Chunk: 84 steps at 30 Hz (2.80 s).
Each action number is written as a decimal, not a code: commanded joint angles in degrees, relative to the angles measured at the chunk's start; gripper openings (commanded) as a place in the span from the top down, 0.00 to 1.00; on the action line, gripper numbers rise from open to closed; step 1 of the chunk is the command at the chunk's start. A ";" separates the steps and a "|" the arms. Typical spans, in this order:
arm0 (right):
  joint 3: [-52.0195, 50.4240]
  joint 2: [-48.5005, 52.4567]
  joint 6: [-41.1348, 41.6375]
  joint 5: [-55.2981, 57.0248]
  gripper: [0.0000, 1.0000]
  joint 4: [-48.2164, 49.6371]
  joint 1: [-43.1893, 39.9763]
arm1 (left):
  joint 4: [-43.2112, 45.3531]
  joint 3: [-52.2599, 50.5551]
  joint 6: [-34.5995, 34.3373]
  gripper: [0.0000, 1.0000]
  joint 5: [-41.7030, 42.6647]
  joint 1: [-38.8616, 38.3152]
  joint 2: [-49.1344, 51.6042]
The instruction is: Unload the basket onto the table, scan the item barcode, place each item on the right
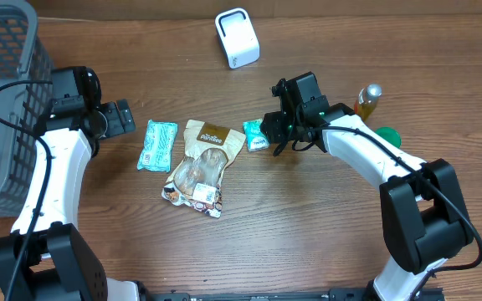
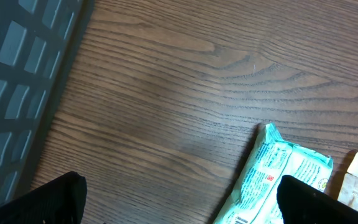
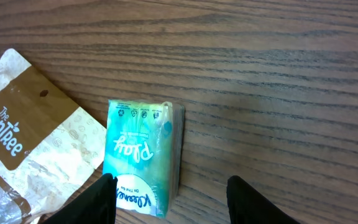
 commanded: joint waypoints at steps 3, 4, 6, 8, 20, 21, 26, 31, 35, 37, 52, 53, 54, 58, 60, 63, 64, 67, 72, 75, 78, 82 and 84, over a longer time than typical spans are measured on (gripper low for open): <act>-0.52 0.79 -1.77 -1.03 0.47 0.74 0.04 | 0.04 1.07 0.66 0.00 -0.26 -0.39 -0.85; -0.52 1.14 -2.21 -1.62 0.47 1.01 0.04 | 0.04 1.07 0.66 0.01 -0.26 -0.39 -0.85; -0.52 2.08 -2.84 -2.25 0.47 1.66 0.04 | 0.04 1.07 0.66 0.00 -0.26 -0.39 -0.85; -0.52 3.26 -2.84 -2.23 0.47 2.36 0.04 | 0.04 1.07 0.66 0.01 -0.26 -0.39 -0.85; -0.50 4.13 -2.82 -8.52 0.50 4.39 -1.99 | 0.04 1.07 0.66 0.00 -0.26 -0.39 -0.85; -0.50 4.13 -2.82 -9.88 0.50 4.46 -2.64 | 0.04 1.07 0.66 0.00 -0.26 -0.39 -0.85; -0.50 4.13 -3.10 -15.39 0.53 4.02 -5.38 | 0.04 1.07 0.66 0.01 -0.26 -0.39 -0.85; -0.52 4.17 -7.45 -18.91 0.53 2.05 -6.19 | 0.04 1.07 0.66 0.00 -0.26 -0.39 -0.85; -0.52 4.17 -7.54 -18.95 0.51 2.05 -6.21 | 0.04 1.07 0.66 0.00 -0.26 -0.39 -0.85; -0.52 4.20 -7.54 -18.95 0.52 2.12 -6.21 | 0.04 1.07 0.66 0.01 -0.26 -0.39 -0.85; -0.57 8.20 -6.58 -22.88 0.56 6.45 -6.54 | 0.04 1.07 0.66 0.00 -0.26 -0.39 -0.85; -0.57 8.20 -5.49 -22.84 0.56 7.10 -6.54 | 0.04 1.07 0.66 0.00 -0.26 -0.39 -0.85; -0.57 8.22 -4.94 -22.86 0.57 7.50 -6.54 | 0.04 1.07 0.66 0.01 -0.26 -0.39 -0.85; -0.57 8.48 -3.89 -22.53 0.58 8.55 -6.12 | 0.04 1.07 0.66 0.00 -0.26 -0.39 -0.85; -0.57 8.72 -3.89 -21.55 0.58 8.74 -5.84 | 0.04 1.07 0.66 0.00 -0.26 -0.39 -0.85; -0.57 9.25 -3.87 -21.09 0.60 8.74 -5.84 | 0.04 1.07 0.66 0.00 -0.26 -0.39 -0.85; -0.57 9.33 -3.85 -21.09 0.60 8.72 -5.84 | 0.04 1.07 0.66 0.00 -0.26 -0.39 -0.85; -0.57 9.77 -3.82 -21.14 0.61 8.76 -5.84 | 0.04 1.07 0.66 0.00 -0.26 -0.39 -0.85; -0.57 10.62 -3.82 -21.55 0.62 8.50 -5.33 | 0.04 1.07 0.66 0.01 -0.26 -0.39 -0.85; -0.57 11.06 -2.43 -21.53 0.62 8.52 -4.96 | 0.04 1.07 0.66 0.00 -0.26 -0.39 -0.85; -0.57 11.41 -1.01 -21.35 0.67 8.59 -4.96 | 0.04 1.07 0.66 0.00 -0.26 -0.39 -0.85; -0.57 11.72 -1.05 -20.79 0.73 8.72 -4.96 | 0.04 1.07 0.66 0.01 -0.26 -0.39 -0.85; -0.57 11.78 -1.05 -20.41 0.82 8.68 -4.96 | 0.04 1.07 0.66 0.00 -0.26 -0.39 -0.85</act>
